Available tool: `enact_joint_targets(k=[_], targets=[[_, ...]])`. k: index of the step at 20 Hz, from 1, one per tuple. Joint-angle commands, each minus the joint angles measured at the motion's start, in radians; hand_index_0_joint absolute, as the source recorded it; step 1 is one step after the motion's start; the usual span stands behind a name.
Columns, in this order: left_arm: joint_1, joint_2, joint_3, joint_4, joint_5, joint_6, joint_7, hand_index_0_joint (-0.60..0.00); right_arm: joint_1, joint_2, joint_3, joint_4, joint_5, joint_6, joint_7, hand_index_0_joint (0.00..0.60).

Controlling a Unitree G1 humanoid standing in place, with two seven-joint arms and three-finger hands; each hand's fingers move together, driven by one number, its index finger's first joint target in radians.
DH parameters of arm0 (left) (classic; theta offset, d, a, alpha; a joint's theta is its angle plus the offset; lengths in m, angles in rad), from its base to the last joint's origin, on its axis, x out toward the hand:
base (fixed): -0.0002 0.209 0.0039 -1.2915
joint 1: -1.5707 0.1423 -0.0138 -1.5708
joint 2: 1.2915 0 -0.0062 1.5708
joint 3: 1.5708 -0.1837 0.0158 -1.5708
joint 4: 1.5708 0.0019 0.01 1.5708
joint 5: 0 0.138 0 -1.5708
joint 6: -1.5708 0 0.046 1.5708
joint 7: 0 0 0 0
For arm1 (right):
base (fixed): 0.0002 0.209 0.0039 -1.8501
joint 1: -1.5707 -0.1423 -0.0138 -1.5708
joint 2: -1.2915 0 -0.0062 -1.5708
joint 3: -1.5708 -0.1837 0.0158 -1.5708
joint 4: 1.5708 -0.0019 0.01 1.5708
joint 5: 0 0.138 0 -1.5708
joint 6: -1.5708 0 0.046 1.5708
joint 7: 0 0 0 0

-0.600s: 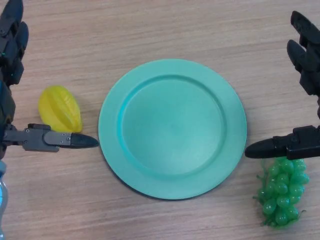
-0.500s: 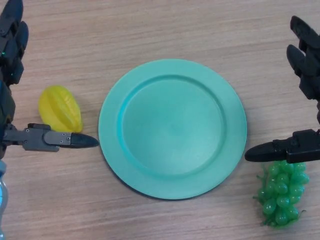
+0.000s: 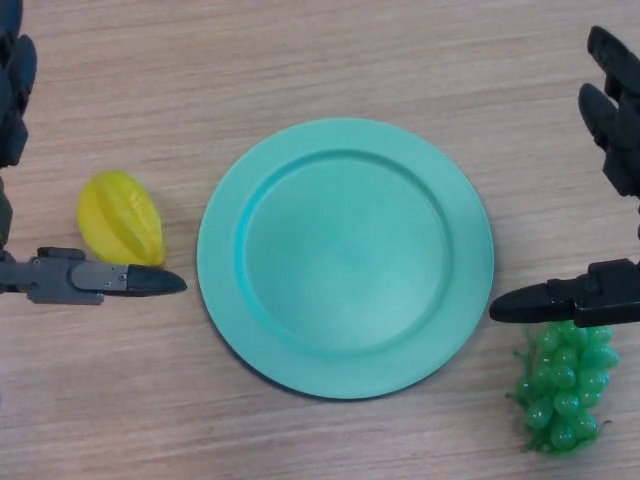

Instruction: Pick up the yellow starfruit and place it on the plate

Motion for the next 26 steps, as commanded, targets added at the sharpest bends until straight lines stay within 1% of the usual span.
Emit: enact_joint_targets(k=[1,4,5,6,7,8,9,10,12,13,15,16,18,20,22,23,24,25,26], targets=[[-0.054,0.061,0.063,0.005,0.012,-0.103,0.066,0.000,-0.014,-0.013,-0.034,-0.052,0.033,-0.124,-0.042,0.000],[-0.138,0.116,0.045,0.139,0.135,-0.120,0.069,0.000,0.000,-0.012,-0.051,-0.048,0.055,-0.126,-0.035,0.000],[-0.154,0.126,0.038,0.168,0.163,-0.124,0.066,0.000,0.008,-0.011,-0.058,-0.046,0.063,-0.127,-0.034,0.000],[-0.170,0.135,0.017,0.216,0.227,-0.135,0.064,0.000,0.018,-0.012,-0.070,-0.042,0.066,-0.131,-0.036,0.000],[-0.176,0.137,0.010,0.236,0.264,-0.135,0.066,0.000,0.020,-0.013,-0.075,-0.044,0.068,-0.128,-0.038,0.000],[-0.177,0.150,-0.012,0.271,0.376,-0.123,0.048,0.000,0.020,-0.013,-0.081,-0.044,0.073,-0.124,-0.043,0.000],[-0.180,0.154,-0.021,0.288,0.435,-0.115,0.034,0.000,0.018,-0.014,-0.082,-0.044,0.076,-0.119,-0.045,0.000],[-0.189,0.149,-0.032,0.309,0.489,-0.099,0.013,0.000,0.017,-0.013,-0.088,-0.051,0.100,-0.097,-0.046,0.000],[-0.195,0.149,-0.056,0.331,0.566,-0.086,-0.029,0.000,0.012,-0.020,-0.101,-0.068,0.132,-0.070,-0.046,0.000],[-0.199,0.148,-0.065,0.346,0.600,-0.093,-0.036,0.000,0.012,-0.023,-0.106,-0.072,0.136,-0.068,-0.045,0.000],[-0.211,0.138,-0.088,0.405,0.670,-0.125,-0.013,0.000,0.014,-0.025,-0.114,-0.064,0.135,-0.081,-0.048,0.000],[-0.223,0.134,-0.103,0.433,0.681,-0.132,-0.040,0.000,0.014,-0.028,-0.119,-0.054,0.133,-0.091,-0.047,0.000],[-0.248,0.131,-0.124,0.498,0.734,-0.166,-0.020,0.000,0.012,-0.030,-0.121,-0.047,0.133,-0.090,-0.047,0.000],[-0.259,0.140,-0.139,0.546,0.793,-0.194,-0.032,0.000,0.013,-0.032,-0.127,-0.052,0.132,-0.089,-0.046,0.000],[-0.267,0.141,-0.131,0.568,0.839,-0.207,-0.006,0.000,0.020,-0.031,-0.132,-0.052,0.125,-0.099,-0.046,0.000],[-0.269,0.140,-0.130,0.569,0.842,-0.206,-0.001,-0.050,0.020,-0.030,-0.133,-0.052,0.124,-0.099,-0.047,0.000],[-0.267,0.138,-0.129,0.568,0.841,-0.203,0.003,-0.202,0.021,-0.030,-0.133,-0.054,0.124,-0.097,-0.048,0.000],[-0.265,0.138,-0.127,0.566,0.840,-0.199,0.007,-0.299,0.020,-0.030,-0.135,-0.058,0.126,-0.093,-0.049,0.000],[-0.258,0.138,-0.124,0.557,0.836,-0.190,0.010,-0.450,0.019,-0.031,-0.139,-0.068,0.129,-0.082,-0.051,0.000]])
